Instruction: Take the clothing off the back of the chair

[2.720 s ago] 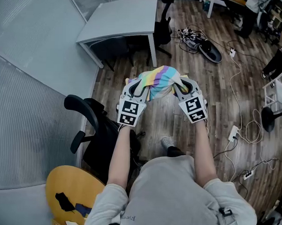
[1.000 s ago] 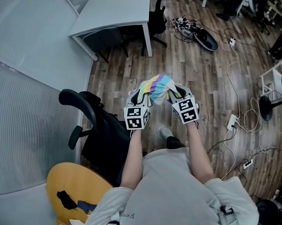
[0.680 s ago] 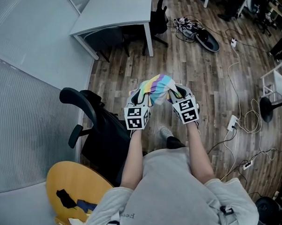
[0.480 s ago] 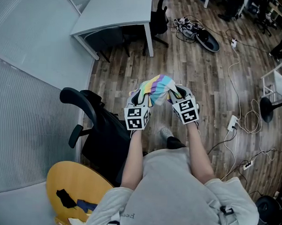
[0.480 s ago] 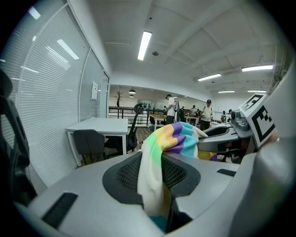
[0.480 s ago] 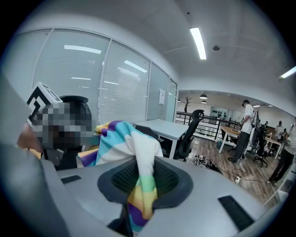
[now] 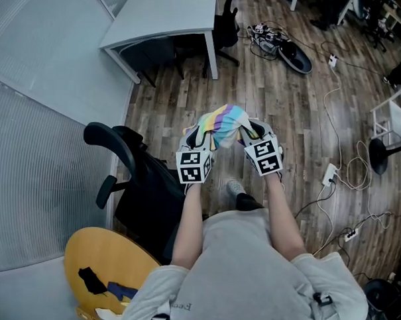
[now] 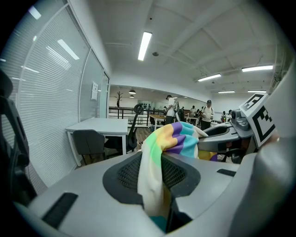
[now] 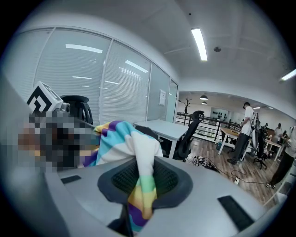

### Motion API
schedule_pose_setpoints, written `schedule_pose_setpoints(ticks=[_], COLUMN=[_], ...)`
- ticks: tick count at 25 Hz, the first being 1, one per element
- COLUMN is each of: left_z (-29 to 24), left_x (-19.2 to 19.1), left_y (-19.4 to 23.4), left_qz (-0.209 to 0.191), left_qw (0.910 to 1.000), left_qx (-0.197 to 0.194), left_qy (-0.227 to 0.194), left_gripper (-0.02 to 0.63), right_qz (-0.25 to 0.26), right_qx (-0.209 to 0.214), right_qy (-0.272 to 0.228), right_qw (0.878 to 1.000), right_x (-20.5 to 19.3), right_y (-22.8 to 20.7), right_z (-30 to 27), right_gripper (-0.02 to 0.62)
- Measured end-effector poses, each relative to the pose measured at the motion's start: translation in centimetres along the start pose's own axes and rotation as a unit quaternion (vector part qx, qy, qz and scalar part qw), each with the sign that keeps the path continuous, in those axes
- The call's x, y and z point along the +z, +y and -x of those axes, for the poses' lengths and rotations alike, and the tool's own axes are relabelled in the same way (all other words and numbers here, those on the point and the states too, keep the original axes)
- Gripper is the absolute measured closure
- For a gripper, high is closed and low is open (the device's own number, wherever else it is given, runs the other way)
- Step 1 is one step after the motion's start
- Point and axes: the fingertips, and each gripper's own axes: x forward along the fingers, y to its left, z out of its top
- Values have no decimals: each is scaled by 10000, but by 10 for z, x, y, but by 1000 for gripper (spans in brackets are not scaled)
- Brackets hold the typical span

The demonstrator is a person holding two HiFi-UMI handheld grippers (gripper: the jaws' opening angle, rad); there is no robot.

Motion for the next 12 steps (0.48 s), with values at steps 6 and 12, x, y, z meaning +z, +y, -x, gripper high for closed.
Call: schedule_pose_setpoints(ticks=[6, 12], left_z=[1, 2], left_x=[1, -4], left_y=[-2, 3], left_qz=[7, 26], left_qw=[10000, 10000], left_qx=[17, 49], left_qy=[-14, 33], left_gripper=[491, 492], right_qz=[-52, -32], right_qx=[74, 136], right_qy=[60, 92], right_qw=[9999, 9999], right_x=[-2, -5], right_y=[1, 4], right_z=[1, -4], right_gripper=[509, 509])
